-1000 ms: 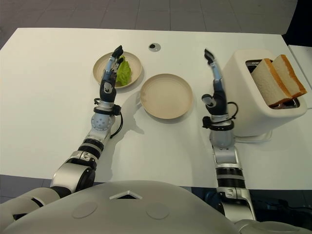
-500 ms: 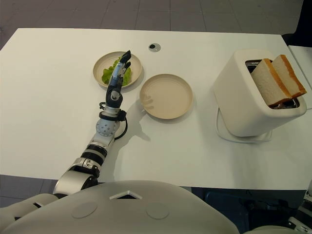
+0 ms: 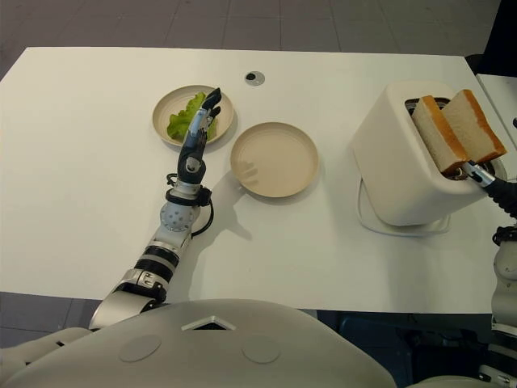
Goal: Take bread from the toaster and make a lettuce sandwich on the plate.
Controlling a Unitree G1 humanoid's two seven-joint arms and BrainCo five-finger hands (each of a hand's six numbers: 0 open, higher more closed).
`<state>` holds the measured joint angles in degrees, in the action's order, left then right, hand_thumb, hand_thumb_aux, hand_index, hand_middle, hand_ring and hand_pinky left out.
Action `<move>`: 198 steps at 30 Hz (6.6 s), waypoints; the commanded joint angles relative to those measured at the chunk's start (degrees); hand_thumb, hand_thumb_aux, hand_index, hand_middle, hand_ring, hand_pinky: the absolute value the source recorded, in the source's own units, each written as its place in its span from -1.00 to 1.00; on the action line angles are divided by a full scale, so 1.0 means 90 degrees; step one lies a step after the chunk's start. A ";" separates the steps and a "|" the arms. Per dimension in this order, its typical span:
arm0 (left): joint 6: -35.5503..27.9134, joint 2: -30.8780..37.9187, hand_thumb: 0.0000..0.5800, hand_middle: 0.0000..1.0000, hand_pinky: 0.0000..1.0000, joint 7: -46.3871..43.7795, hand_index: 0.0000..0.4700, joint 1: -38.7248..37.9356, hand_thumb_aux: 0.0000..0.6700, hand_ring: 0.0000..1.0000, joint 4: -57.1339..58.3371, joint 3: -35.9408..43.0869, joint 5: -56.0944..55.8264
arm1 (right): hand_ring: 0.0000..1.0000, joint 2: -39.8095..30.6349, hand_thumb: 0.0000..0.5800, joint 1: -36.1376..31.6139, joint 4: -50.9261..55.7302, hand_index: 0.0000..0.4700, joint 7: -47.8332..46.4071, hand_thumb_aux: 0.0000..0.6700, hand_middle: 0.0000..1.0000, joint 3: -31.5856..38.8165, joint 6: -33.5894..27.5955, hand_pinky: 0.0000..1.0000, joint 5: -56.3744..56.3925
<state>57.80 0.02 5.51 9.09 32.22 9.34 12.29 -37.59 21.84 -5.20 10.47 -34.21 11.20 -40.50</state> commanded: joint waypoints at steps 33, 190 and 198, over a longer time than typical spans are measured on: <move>-0.0233 -0.0048 -1.00 -1.00 -1.00 0.0517 -1.00 -0.0039 -1.00 -1.00 0.0332 -0.0541 0.0057 | 1.00 0.2183 1.00 -0.2836 -0.0439 1.00 -0.2041 1.00 1.00 0.4925 -0.0499 1.00 0.4175; -0.3342 0.2595 -1.00 -1.00 -1.00 0.1085 -1.00 -0.0429 -1.00 -1.00 -0.2704 0.0071 0.2728 | 1.00 0.2505 1.00 -0.2434 -0.1508 1.00 -0.2270 1.00 1.00 0.4097 -0.1247 1.00 0.4794; -0.3060 0.2597 -1.00 -1.00 -1.00 0.1389 -1.00 -0.0371 -1.00 -1.00 -0.2506 -0.0025 0.2640 | 1.00 0.2963 1.00 -0.2862 0.0784 1.00 -0.2164 1.00 1.00 0.4641 -0.0608 1.00 0.4124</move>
<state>28.75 23.40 17.66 5.61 8.99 9.14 36.98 -11.78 -1.77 -1.38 -9.25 6.96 4.49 -2.45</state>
